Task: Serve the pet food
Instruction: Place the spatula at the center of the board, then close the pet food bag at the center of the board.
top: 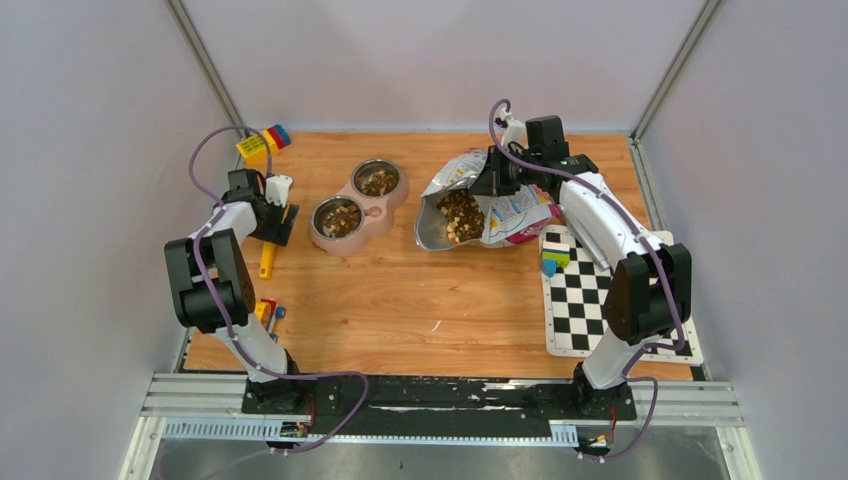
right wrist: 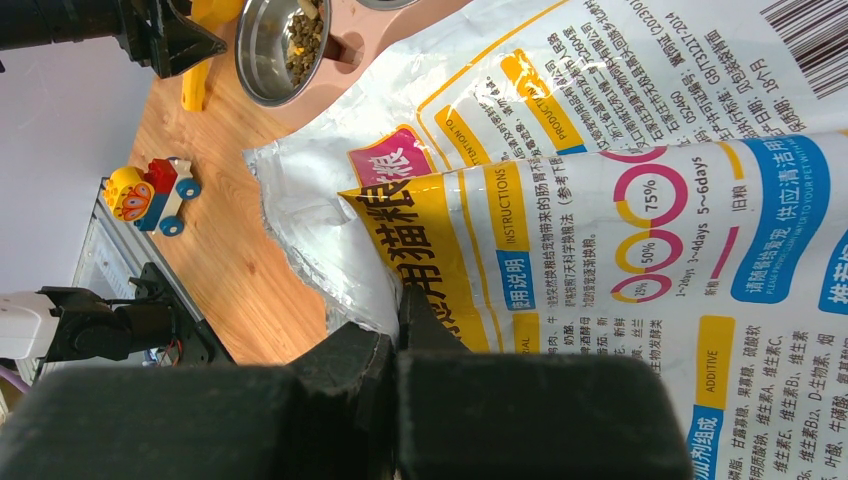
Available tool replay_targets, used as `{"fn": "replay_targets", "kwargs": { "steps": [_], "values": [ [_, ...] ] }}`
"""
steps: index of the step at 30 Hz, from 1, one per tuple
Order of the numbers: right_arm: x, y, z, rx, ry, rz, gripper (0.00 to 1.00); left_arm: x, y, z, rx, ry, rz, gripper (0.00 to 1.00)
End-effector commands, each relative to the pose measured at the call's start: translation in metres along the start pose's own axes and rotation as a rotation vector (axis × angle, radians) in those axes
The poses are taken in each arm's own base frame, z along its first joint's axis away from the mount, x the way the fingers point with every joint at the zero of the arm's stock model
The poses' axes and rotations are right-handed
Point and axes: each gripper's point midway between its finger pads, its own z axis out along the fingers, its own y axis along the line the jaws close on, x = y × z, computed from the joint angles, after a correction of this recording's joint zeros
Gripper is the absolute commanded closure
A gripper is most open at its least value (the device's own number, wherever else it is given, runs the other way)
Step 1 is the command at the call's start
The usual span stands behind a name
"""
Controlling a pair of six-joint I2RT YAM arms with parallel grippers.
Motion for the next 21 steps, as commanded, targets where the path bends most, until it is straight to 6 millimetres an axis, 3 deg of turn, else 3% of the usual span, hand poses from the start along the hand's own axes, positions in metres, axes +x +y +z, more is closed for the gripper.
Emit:
{"fn": "replay_targets", "kwargs": {
  "steps": [1,4,7,10,15,20,21],
  "values": [
    [-0.027,0.039,-0.029,-0.09,-0.095,-0.055,1.0,-0.017,0.008,-0.019,-0.011,-0.069,-0.003,0.19],
    [-0.031,0.041,-0.033,-0.083,-0.103,-0.068,1.0,-0.038,0.01,-0.044,-0.016,-0.143,0.006,0.02],
    [-0.035,0.043,-0.038,-0.075,-0.114,-0.086,1.0,-0.065,0.007,-0.075,0.007,-0.254,0.03,0.0],
    [-0.041,0.047,-0.044,-0.065,-0.127,-0.105,1.0,-0.099,-0.001,-0.126,0.034,-0.419,0.089,0.0],
    [-0.047,0.047,-0.053,-0.035,-0.141,-0.139,1.0,-0.148,-0.051,-0.197,0.196,-0.67,0.313,0.0],
    [-0.053,0.045,-0.062,0.01,-0.163,-0.195,1.0,-0.178,-0.117,-0.233,0.333,-0.777,0.536,0.0],
    [-0.054,0.046,-0.064,0.021,-0.17,-0.212,1.0,-0.184,-0.142,-0.241,0.38,-0.809,0.593,0.0]
  ]
}}
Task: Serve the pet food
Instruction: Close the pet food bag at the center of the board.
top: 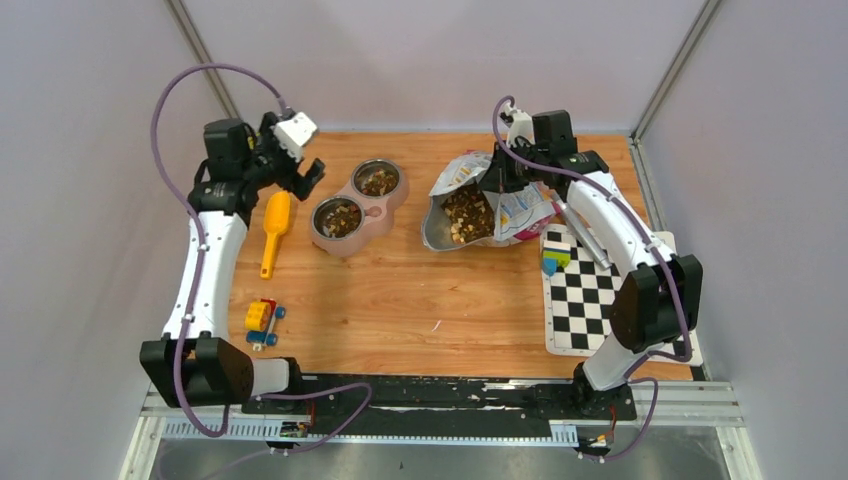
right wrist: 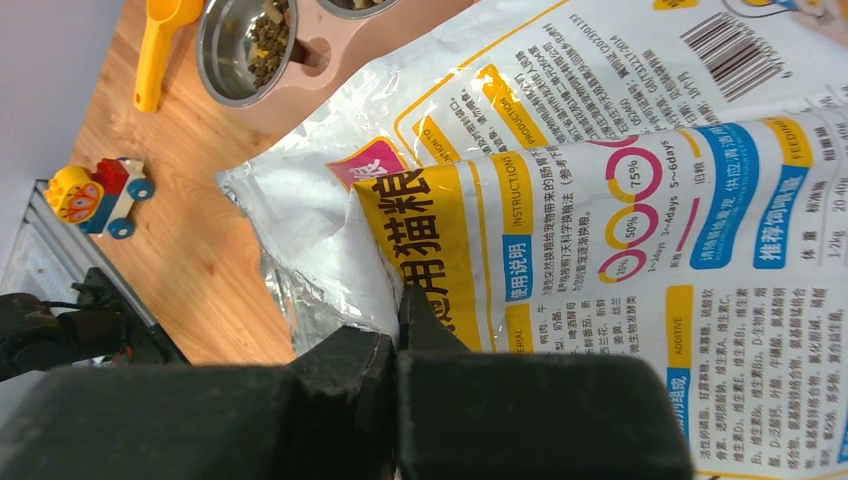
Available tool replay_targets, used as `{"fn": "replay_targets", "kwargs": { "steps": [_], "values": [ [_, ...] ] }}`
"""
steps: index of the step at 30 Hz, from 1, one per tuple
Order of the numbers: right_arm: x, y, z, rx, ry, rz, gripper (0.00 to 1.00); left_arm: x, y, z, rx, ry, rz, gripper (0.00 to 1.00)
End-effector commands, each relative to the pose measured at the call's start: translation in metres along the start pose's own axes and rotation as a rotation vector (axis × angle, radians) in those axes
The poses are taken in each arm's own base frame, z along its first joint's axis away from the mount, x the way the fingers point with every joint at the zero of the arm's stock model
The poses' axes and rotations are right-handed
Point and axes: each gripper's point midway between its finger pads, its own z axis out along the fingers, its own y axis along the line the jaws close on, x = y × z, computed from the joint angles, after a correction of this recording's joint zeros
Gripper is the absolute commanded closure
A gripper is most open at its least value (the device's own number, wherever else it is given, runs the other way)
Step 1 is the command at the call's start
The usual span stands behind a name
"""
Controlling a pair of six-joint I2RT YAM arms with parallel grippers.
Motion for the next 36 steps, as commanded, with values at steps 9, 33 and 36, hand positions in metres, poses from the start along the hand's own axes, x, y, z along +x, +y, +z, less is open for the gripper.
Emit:
{"fn": "replay_targets", "kwargs": {
  "steps": [9,33,36],
  "values": [
    [-0.056,0.03,-0.061,0.033,-0.189,-0.283,1.0,-0.089,-0.166,0.065,0.481,-0.338,0.595,0.0],
    [-0.09,0.054,-0.107,0.058,-0.239,-0.439,1.0,-0.124,-0.28,0.102,0.91,-0.453,0.783,0.26],
    [-0.094,0.062,-0.122,0.064,-0.277,-0.473,1.0,-0.115,-0.284,0.097,0.936,-0.442,0.765,0.28]
  ]
}}
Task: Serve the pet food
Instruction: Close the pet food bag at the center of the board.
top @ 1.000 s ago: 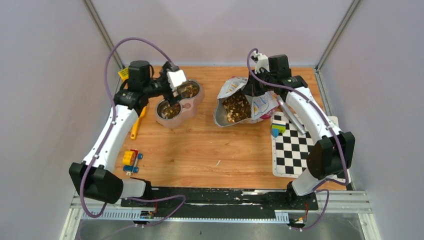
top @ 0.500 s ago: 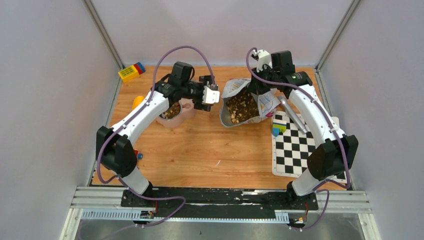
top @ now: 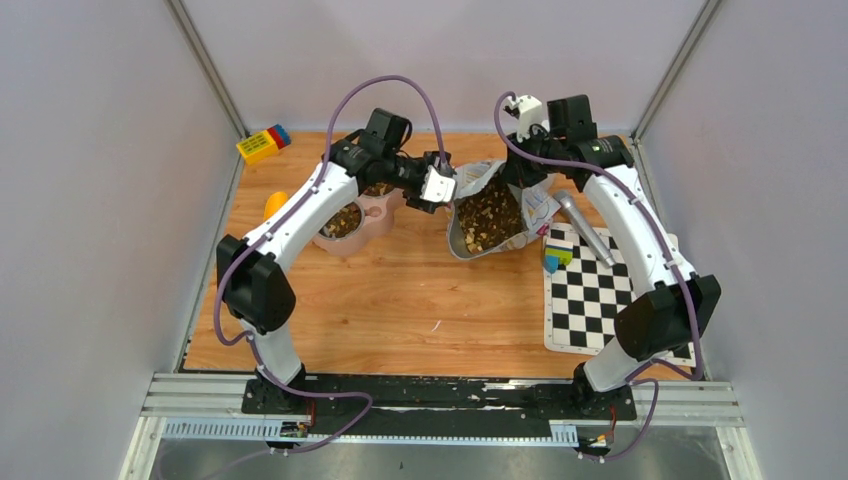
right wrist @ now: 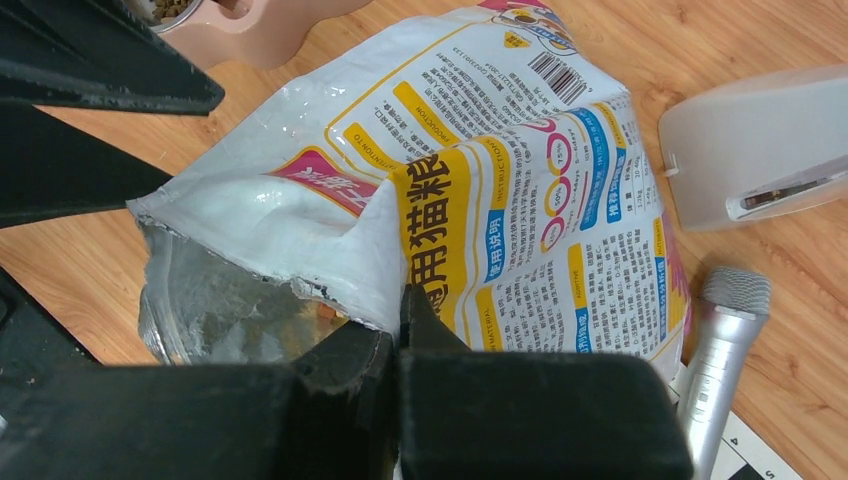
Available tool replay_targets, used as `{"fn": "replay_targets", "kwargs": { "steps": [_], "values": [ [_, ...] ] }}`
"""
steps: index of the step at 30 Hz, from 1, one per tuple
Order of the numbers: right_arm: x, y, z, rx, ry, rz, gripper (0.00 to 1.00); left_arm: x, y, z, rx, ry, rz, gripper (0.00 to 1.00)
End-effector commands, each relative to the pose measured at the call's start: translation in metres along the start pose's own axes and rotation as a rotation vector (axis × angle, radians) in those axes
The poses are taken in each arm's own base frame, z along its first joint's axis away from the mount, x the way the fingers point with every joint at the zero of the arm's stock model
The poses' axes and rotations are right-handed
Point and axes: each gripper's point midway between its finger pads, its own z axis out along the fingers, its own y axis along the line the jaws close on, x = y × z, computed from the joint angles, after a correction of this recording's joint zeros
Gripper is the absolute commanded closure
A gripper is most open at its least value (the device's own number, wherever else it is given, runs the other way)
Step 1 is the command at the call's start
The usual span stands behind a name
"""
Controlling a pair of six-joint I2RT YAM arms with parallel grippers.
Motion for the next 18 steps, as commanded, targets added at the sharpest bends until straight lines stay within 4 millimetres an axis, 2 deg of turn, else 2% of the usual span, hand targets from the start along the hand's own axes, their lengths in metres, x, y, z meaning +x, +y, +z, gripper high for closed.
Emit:
{"fn": "replay_targets", "kwargs": {
  "steps": [1,5,8,13,15,18],
  "values": [
    [-0.089,0.037,-0.08,-0.034,-0.343,-0.166,1.0,-0.023,-0.018,-0.003,0.058,-0.074,-0.004,0.28],
    [-0.098,0.049,-0.103,-0.039,-0.398,-0.201,1.0,-0.031,-0.024,-0.014,0.026,-0.077,-0.067,0.24],
    [-0.101,0.061,-0.116,-0.045,-0.427,-0.235,1.0,-0.037,-0.027,-0.03,-0.041,-0.048,-0.108,0.2],
    [-0.106,0.081,-0.137,-0.067,-0.482,-0.275,1.0,-0.03,-0.023,-0.058,-0.193,0.05,-0.171,0.15],
    [-0.11,0.089,-0.144,-0.082,-0.501,-0.275,1.0,-0.039,-0.02,-0.075,-0.229,0.034,-0.181,0.15],
    [-0.113,0.106,-0.152,-0.12,-0.52,-0.282,1.0,-0.056,-0.038,-0.085,-0.17,-0.009,-0.185,0.15]
  ]
}}
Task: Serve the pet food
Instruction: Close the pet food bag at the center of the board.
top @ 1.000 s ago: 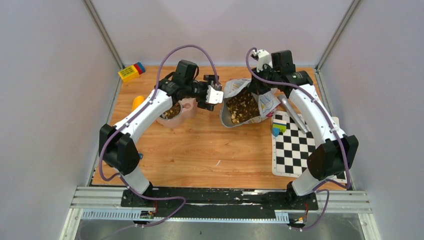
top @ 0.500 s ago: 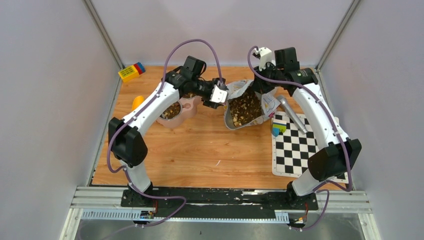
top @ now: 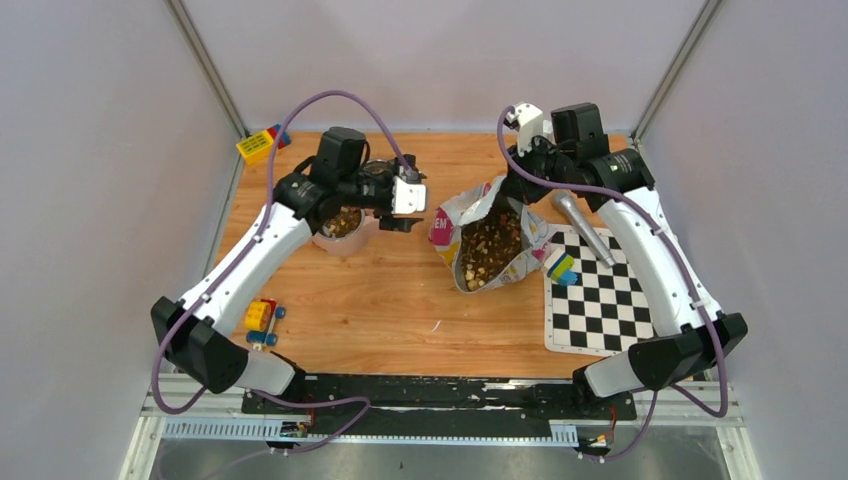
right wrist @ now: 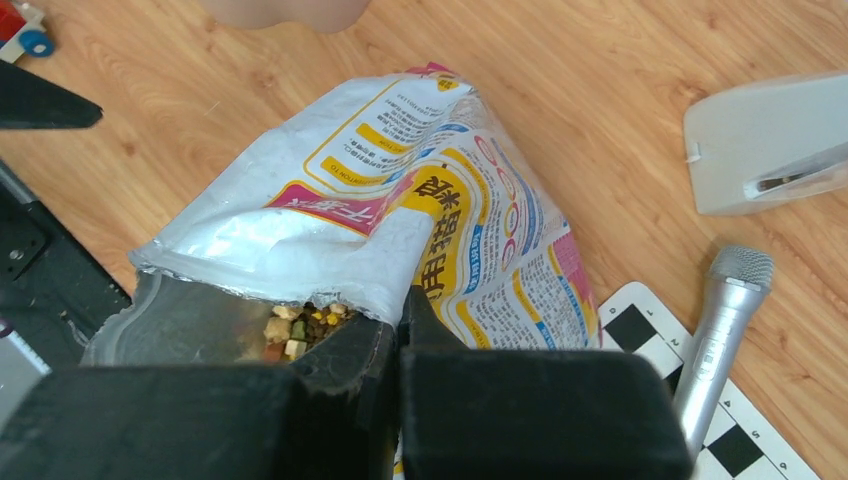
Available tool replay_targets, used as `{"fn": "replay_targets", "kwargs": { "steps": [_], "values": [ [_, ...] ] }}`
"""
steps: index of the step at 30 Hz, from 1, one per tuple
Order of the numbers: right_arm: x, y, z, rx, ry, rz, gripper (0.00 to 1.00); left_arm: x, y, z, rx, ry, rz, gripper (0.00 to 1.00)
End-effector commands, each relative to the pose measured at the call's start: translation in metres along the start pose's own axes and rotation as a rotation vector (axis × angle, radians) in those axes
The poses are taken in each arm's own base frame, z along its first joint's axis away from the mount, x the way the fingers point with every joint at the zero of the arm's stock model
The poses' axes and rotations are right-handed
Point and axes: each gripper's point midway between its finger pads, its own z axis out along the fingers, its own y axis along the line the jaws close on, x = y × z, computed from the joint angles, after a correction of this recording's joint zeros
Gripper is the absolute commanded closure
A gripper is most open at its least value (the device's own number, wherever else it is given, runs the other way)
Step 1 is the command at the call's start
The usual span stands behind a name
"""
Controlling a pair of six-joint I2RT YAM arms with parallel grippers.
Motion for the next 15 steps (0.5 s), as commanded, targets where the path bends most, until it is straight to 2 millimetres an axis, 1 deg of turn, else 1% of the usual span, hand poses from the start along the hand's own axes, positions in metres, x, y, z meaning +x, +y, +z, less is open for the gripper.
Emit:
{"fn": "replay_targets", "kwargs": {
  "steps": [1,2,3,4,6,7,10,15],
  "values": [
    [-0.123,0.06,-0.1,-0.089,-0.51,-0.199,1.0,-0.028,-0.009,-0.029,0.004,-0.06,-0.028,0.14],
    [-0.125,0.06,-0.096,-0.08,-0.507,-0.195,1.0,-0.035,-0.017,-0.029,0.036,-0.093,-0.024,0.14],
    [-0.126,0.056,-0.09,-0.059,-0.502,-0.188,1.0,-0.037,-0.024,-0.031,0.059,-0.103,-0.035,0.13],
    [-0.127,0.051,-0.084,-0.038,-0.497,-0.183,1.0,-0.04,-0.029,-0.03,0.079,-0.126,-0.039,0.13],
    [-0.129,0.035,-0.068,0.02,-0.485,-0.181,1.0,-0.04,-0.038,-0.027,0.103,-0.135,-0.048,0.13],
    [-0.129,0.028,-0.06,0.046,-0.481,-0.183,1.0,-0.036,-0.04,-0.024,0.105,-0.132,-0.051,0.13],
    [-0.133,0.014,-0.047,0.098,-0.485,-0.213,1.0,-0.032,-0.042,-0.019,0.103,-0.128,-0.058,0.13],
    [-0.143,0.002,-0.039,0.141,-0.484,-0.238,1.0,-0.032,-0.039,-0.009,0.116,-0.148,-0.056,0.13]
  ]
}}
